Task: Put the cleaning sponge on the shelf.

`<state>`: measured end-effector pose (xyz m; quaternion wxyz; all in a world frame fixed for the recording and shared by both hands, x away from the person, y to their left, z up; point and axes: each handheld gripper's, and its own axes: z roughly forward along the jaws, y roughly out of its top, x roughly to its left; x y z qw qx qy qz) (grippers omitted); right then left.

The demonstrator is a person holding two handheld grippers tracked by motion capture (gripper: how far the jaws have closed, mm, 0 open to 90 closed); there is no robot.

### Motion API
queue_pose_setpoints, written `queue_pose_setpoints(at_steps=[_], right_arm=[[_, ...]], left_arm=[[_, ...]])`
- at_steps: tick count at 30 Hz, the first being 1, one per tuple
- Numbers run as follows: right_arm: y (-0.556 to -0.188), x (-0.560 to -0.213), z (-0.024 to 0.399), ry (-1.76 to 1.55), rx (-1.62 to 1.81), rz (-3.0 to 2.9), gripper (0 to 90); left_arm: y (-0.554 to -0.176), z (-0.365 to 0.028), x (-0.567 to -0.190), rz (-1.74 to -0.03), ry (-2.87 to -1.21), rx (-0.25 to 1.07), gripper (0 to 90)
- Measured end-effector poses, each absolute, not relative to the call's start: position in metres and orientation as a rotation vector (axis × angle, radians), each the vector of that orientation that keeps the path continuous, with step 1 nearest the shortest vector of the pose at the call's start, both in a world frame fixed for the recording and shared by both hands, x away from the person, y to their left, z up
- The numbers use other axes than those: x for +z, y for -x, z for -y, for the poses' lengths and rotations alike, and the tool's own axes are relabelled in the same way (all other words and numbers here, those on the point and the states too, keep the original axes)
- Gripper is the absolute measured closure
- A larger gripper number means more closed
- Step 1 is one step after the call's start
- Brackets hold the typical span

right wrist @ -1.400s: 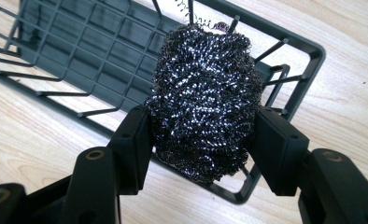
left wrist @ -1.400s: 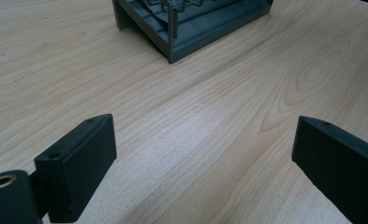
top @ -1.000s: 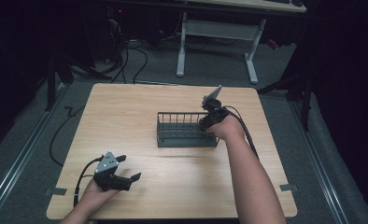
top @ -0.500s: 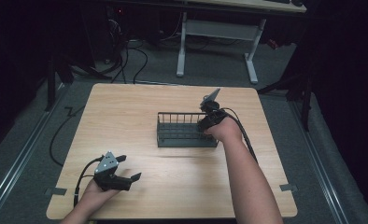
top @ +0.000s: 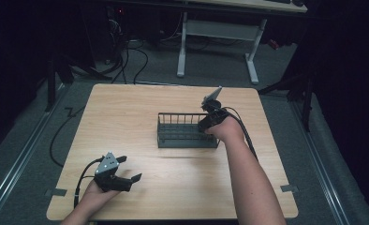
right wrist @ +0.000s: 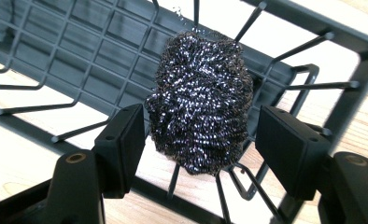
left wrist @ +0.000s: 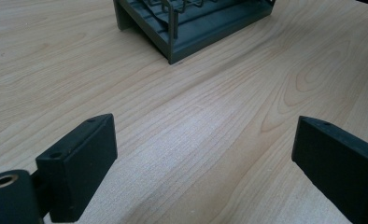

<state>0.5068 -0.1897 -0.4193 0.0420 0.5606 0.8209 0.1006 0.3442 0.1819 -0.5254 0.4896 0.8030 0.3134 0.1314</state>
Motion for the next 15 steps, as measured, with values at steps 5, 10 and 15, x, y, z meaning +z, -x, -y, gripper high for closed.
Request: queue_pose_setpoints(at_steps=[5, 10, 15], right_arm=[[-0.501, -0.403, 0.191, -1.711, 0.331, -2.491, 31.6], [-0.495, -0.390, 0.194, -1.699, 0.368, -2.481, 31.4], [-0.491, -0.389, 0.196, -1.682, 0.371, -2.488, 31.3]], left_arm=[[-0.344, -0.182, -0.526, -0.761, -1.953, 0.319, 7.4], [-0.344, -0.181, -0.526, -0.759, -1.957, 0.321, 7.4], [-0.345, -0.181, -0.526, -0.762, -1.955, 0.319, 7.4]])
